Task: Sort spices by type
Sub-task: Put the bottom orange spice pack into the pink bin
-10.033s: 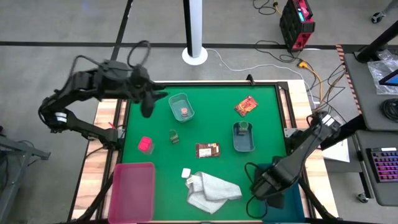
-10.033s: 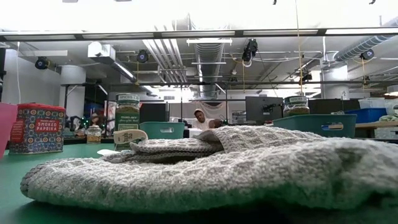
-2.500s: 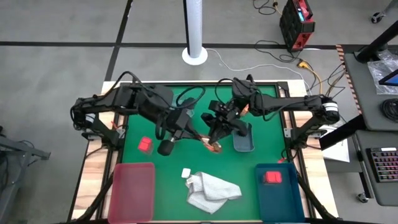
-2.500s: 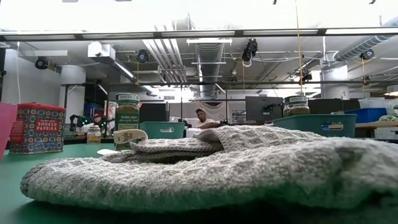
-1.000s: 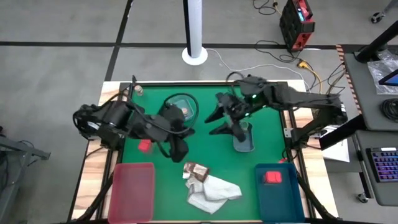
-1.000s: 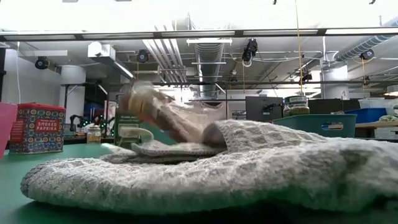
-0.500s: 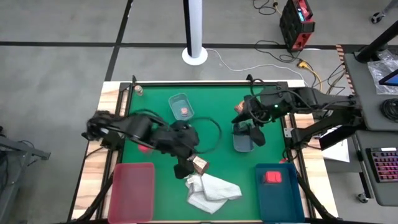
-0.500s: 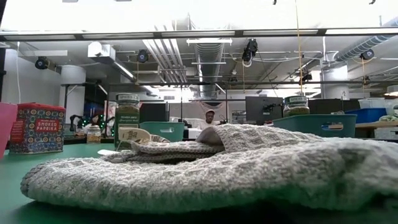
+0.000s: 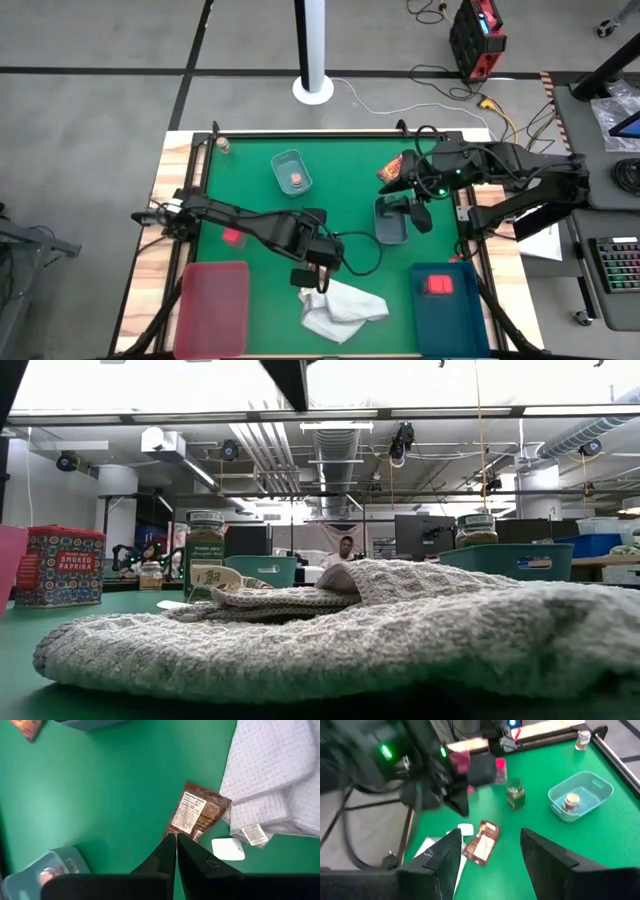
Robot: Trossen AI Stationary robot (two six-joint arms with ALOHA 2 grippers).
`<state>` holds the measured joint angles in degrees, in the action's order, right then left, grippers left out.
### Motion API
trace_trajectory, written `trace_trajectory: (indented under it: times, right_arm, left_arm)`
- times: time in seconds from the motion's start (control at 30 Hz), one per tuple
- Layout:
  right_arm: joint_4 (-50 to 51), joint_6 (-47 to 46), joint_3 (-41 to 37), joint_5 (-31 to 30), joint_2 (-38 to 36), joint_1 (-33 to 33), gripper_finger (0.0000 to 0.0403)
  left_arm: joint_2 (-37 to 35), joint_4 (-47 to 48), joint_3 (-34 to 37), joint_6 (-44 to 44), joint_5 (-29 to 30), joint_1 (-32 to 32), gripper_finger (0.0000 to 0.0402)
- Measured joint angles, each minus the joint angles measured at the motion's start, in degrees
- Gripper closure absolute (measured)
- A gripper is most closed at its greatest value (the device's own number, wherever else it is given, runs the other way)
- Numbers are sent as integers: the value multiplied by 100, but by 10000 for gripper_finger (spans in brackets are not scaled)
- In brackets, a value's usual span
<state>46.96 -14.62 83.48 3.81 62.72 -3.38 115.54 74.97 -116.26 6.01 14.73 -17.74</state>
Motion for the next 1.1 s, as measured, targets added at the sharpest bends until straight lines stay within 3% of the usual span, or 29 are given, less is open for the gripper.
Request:
trace_trajectory:
  times: [0.23, 0.37, 0.63, 0.77, 0.87, 1.1]
  right_arm:
    - [-175, 11, -39, -114, -112, -2, 207]
    - [-231, -89, -59, -145, -77, -2, 209]
    - [-248, -313, -68, -239, 108, 0, 208]
    - [-239, -436, -68, -243, 230, 0, 207]
    - [-164, -434, -72, -241, 307, 0, 210]
    - [-144, -597, -96, -248, 308, 0, 209]
  left_arm:
    - [-633, -1820, 2367, 11, -462, -7, 402]
    - [-652, -2646, 3219, 158, -676, -68, 397]
    - [-564, -3136, 3504, 366, -237, -72, 308]
    - [-558, -3410, 3823, 300, -793, -110, 250]
    - [-564, -3527, 3928, 107, -770, -184, 218]
    - [-563, -4106, 4379, 318, -285, -188, 200]
